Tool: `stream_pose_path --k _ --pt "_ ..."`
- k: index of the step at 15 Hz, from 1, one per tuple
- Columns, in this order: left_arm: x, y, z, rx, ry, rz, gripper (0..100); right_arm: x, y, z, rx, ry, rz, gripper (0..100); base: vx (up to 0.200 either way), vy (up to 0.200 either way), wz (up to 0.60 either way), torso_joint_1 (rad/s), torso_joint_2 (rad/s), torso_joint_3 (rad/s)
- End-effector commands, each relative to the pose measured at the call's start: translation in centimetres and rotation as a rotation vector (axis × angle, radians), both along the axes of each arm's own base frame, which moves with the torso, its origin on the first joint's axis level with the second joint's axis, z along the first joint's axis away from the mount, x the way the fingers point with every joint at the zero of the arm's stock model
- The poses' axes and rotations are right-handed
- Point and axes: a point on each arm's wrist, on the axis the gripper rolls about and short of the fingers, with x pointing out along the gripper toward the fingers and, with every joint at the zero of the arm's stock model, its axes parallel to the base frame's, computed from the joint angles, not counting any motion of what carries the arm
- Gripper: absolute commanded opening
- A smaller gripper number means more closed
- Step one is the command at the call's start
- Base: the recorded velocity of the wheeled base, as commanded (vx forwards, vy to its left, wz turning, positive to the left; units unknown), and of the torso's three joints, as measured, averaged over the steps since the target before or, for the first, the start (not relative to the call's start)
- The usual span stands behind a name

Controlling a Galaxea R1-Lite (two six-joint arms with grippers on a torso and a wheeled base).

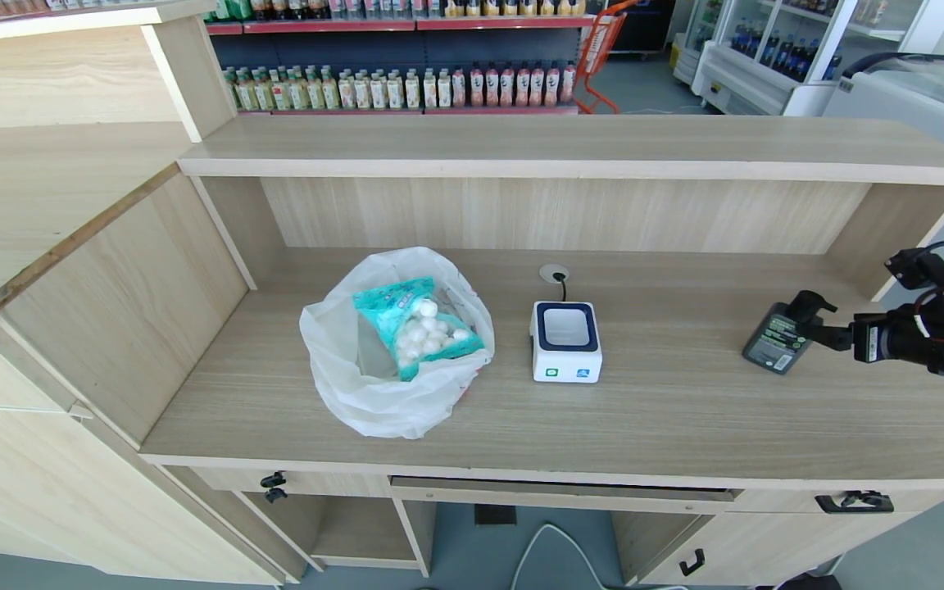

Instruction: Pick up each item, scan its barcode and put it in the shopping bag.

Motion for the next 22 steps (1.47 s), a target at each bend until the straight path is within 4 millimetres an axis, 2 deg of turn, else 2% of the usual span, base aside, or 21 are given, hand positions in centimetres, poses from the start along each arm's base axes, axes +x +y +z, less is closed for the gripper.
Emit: stream_pose_path --k 1,8,9,17,22 --pt "0.0 0.0 0.0 0.001 -0.002 0.0 100 0.3 0.5 -0.3 0.003 0.008 0.015 100 0.0 0.0 0.0 0.0 0.0 0.0" --pt "0.0 0.0 0.0 0.0 0.0 0.0 100 0.6 1.0 -0.8 0.006 0.02 0.031 100 0.0 0.0 0.0 0.0 0.0 0.0" --pt "0.0 0.0 0.0 0.0 0.0 0.0 100 0.6 1.0 -1.0 0.007 0.023 0.031 0 0.0 0.0 0.0 0.0 0.0 0.0" --pt "0.0 0.0 0.0 0.0 0.0 0.0 100 0.9 1.0 -1.5 0.009 0.035 0.037 0 0.0 0.0 0.0 0.0 0.0 0.0" --pt "0.0 0.0 0.0 0.0 -0.002 0.0 100 1.0 1.5 -0.6 -0.027 0.015 0.027 0 0.0 0.0 0.0 0.0 0.0 0.0"
